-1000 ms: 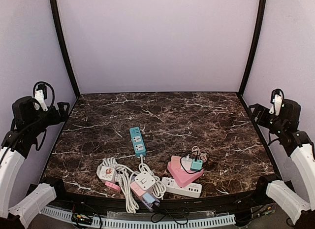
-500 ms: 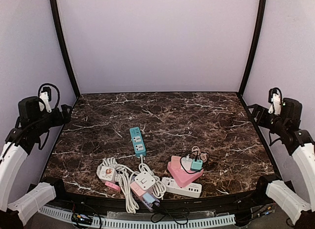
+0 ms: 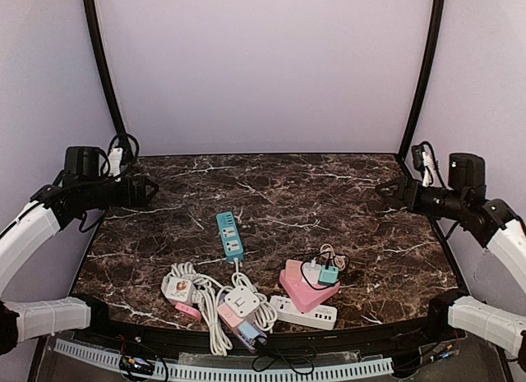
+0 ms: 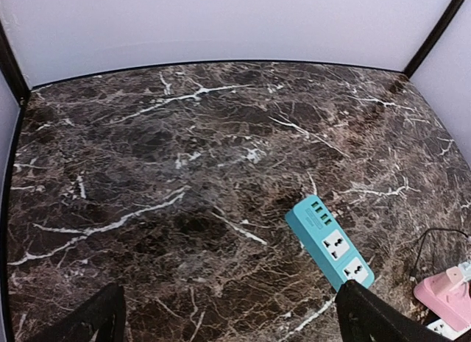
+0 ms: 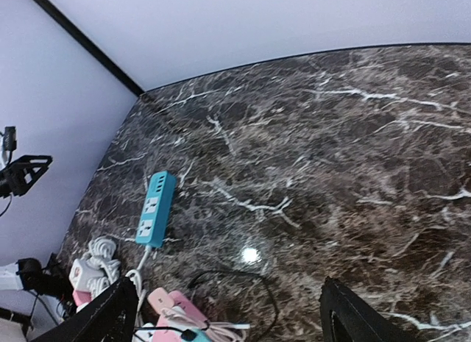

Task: Pull the plug off the socket
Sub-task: Move the socket to the center of the board.

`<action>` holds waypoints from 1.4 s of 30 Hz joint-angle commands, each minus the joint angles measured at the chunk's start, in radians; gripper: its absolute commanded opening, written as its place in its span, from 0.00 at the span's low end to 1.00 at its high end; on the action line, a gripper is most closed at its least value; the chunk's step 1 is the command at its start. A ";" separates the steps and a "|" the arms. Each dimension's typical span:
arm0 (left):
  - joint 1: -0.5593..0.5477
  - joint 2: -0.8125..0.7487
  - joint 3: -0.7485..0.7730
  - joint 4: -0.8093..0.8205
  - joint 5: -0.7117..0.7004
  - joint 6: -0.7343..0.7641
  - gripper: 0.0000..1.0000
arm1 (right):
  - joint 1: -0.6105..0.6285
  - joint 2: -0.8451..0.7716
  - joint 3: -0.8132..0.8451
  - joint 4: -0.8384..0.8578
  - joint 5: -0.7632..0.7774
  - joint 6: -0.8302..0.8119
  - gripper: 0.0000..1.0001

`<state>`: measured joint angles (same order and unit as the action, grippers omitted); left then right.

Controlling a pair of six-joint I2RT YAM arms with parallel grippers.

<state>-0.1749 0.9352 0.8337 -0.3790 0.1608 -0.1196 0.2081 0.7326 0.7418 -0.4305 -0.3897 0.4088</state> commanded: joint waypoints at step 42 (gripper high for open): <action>-0.233 -0.112 -0.298 0.055 0.100 -0.408 1.00 | 1.305 1.038 0.559 -0.012 0.594 0.108 0.98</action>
<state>-0.4034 0.8375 0.5518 -0.3294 0.2523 -0.5213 1.4822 1.7252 1.2434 -0.4156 0.2012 0.5518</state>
